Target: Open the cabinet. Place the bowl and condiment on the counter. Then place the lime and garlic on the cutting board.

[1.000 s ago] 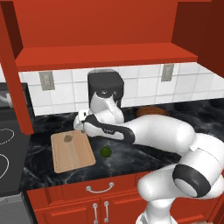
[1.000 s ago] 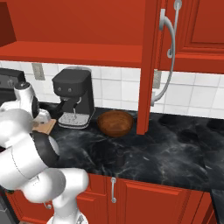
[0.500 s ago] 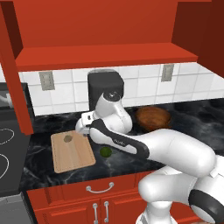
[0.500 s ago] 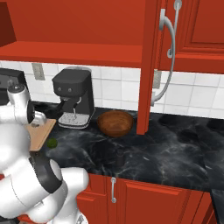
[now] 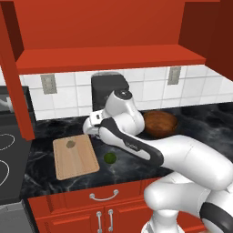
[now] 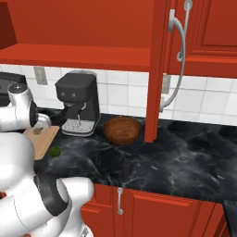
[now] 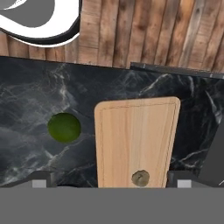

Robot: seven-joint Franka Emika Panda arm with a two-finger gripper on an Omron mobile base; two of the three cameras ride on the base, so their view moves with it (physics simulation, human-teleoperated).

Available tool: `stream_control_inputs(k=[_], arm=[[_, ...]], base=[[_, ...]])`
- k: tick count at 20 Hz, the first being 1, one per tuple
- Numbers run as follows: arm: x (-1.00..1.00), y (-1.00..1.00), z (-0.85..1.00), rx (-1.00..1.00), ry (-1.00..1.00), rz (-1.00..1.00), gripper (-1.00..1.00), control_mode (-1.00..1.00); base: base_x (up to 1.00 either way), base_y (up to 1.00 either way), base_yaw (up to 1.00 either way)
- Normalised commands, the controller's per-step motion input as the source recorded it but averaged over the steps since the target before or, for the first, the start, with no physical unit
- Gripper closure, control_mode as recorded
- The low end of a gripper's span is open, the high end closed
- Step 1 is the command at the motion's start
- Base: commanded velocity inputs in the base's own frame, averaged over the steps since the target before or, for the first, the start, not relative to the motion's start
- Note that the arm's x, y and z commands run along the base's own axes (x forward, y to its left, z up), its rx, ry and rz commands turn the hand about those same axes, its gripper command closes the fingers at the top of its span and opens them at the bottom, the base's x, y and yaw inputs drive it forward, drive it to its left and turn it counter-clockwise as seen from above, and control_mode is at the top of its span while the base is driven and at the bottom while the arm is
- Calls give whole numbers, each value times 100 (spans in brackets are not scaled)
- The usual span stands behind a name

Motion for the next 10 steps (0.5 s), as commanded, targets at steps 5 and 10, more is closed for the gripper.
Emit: stream_control_inputs(k=[5,10], arm=[[-2,-26,0,0,-1,0,-100,-100],[0,-26,0,0,0,1,-100,-100]], base=[[0,0,0],[0,0,0]])
